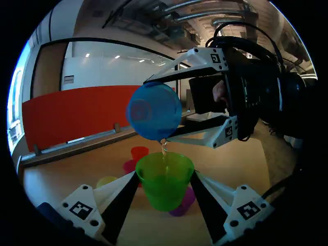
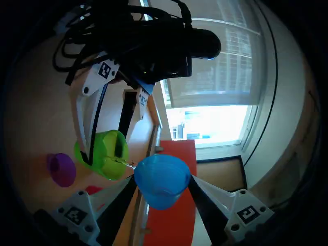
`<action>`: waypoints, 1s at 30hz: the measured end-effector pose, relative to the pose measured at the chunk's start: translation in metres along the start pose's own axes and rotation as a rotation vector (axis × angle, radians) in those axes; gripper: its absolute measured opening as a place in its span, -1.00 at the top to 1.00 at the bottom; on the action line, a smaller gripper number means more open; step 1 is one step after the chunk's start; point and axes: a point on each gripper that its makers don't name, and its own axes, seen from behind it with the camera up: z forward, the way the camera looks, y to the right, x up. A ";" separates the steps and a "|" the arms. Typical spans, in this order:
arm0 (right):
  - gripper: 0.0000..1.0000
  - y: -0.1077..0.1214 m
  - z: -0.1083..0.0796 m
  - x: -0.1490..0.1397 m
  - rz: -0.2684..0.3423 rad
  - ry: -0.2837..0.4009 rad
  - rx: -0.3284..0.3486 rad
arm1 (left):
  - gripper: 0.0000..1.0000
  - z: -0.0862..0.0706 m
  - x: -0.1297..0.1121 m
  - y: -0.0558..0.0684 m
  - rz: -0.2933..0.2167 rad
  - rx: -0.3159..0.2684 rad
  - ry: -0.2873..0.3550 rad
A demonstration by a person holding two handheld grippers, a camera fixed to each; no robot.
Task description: Pour water
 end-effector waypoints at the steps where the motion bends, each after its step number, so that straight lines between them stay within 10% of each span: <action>1: -0.82 0.000 0.000 0.000 -0.005 0.000 0.000 | -0.72 0.000 0.000 0.000 0.001 0.000 -0.001; 30: -0.83 -0.001 -0.002 0.011 -0.119 -0.008 -0.023 | -0.72 -0.002 0.002 0.000 0.000 0.001 0.005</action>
